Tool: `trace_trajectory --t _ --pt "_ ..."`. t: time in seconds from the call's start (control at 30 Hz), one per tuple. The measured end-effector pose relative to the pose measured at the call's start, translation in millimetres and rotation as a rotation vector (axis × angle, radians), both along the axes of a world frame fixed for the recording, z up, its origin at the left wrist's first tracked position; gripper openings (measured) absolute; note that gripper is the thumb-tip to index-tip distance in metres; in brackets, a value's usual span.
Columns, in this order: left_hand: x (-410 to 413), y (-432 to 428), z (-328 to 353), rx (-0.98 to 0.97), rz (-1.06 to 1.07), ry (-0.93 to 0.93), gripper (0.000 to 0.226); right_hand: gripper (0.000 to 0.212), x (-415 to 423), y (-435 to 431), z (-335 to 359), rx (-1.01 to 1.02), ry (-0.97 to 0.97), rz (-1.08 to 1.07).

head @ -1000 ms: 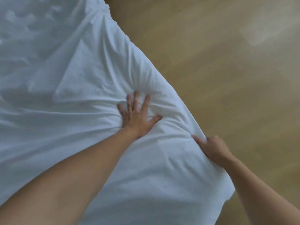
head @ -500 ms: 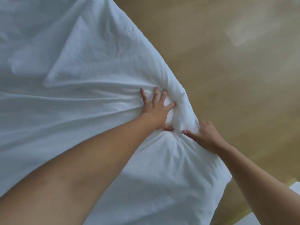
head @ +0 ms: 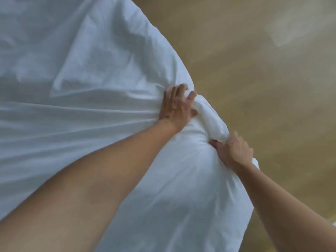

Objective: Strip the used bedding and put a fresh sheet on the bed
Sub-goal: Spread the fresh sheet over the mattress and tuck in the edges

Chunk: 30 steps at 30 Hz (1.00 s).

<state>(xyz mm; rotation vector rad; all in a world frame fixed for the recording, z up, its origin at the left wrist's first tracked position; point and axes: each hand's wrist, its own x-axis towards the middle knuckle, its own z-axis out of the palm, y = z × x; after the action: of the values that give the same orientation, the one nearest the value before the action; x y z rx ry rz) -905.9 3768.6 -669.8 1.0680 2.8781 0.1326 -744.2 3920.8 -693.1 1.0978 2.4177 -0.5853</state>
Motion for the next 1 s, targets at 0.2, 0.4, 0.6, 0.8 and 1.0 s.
trace_trajectory --t 0.2,0.4,0.6,0.8,1.0 --pt "81.1 -181.1 -21.3 -0.247 0.201 -0.108 0.09 0.074 17.7 -156.4 24.9 0.045 0.458 0.483" --pt "105.3 -368.2 -8.3 -0.423 0.616 -0.233 0.107 0.102 49.8 -208.1 2.6 0.16 0.066 0.65" --pt "171.3 -468.9 -5.3 -0.28 0.349 -0.293 0.09 0.103 78.5 -395.9 22.7 0.068 0.123 0.718" --pt "189.3 -637.0 19.0 -0.38 0.55 -0.462 0.105 0.1 105.0 -484.2 22.0 0.185 0.022 0.597" --pt "228.1 -668.4 49.4 -0.338 0.207 -0.599 0.127 0.09 152.0 -631.6 58.4 -0.032 0.165 0.963"
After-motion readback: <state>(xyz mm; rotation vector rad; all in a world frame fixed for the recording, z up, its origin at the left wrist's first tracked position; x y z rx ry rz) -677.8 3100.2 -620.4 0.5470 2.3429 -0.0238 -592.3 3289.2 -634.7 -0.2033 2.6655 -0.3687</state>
